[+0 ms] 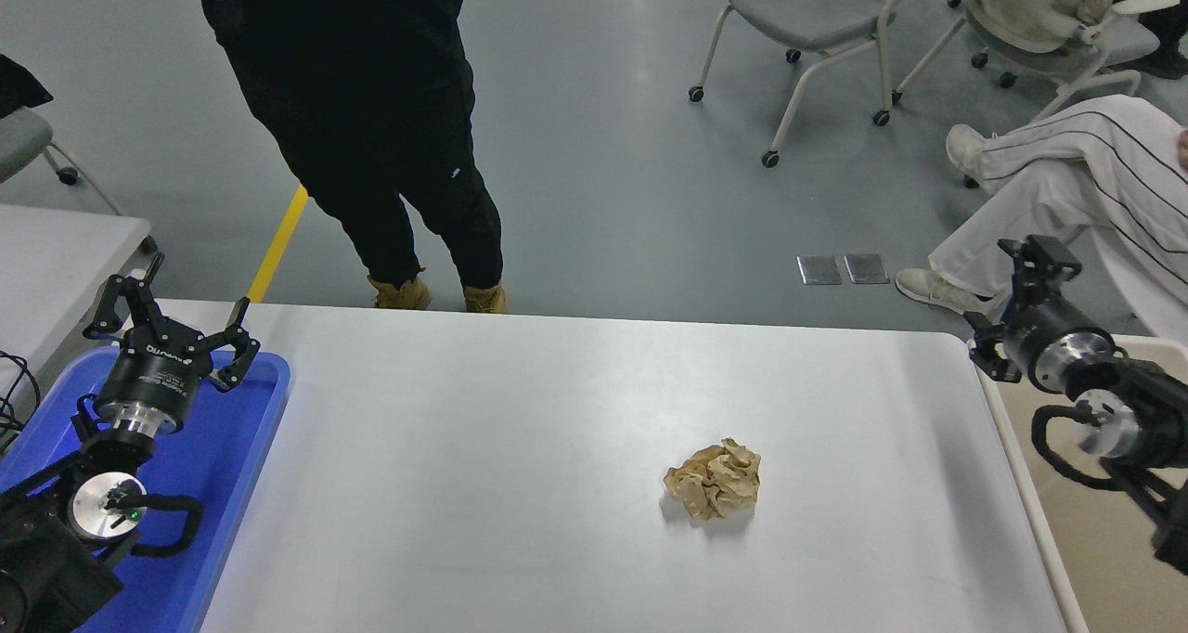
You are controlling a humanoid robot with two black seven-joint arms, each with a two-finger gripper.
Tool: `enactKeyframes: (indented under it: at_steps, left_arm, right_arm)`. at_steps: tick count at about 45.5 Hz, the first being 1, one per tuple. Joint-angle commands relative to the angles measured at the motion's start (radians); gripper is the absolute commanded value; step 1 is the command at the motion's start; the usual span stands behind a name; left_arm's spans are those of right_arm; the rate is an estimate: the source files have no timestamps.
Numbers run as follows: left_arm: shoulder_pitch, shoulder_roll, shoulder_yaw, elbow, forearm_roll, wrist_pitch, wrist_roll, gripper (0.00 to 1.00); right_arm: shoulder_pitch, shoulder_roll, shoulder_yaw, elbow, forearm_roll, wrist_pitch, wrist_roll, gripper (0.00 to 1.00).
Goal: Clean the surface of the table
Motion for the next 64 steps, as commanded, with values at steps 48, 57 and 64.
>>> enactKeyframes:
  at_steps: [48, 57, 64]
  left_arm:
    - [0.000, 0.000, 0.000, 0.000, 0.000, 0.000, 0.000, 1.00]
    - [0.000, 0.000, 0.000, 0.001, 0.000, 0.000, 0.000, 1.00]
    - [0.000, 0.000, 0.000, 0.000, 0.000, 0.000, 0.000, 1.00]
  right_arm:
    - [-0.169, 0.312, 0.245, 0.050, -0.318, 0.109, 0.143, 1.00]
    - [-0.181, 0.239, 0.113, 0.122, -0.493, 0.109, 0.178, 1.00]
    - [-0.184, 0.173, -0.008, 0.175, -0.539, 0.109, 0.197, 1.00]
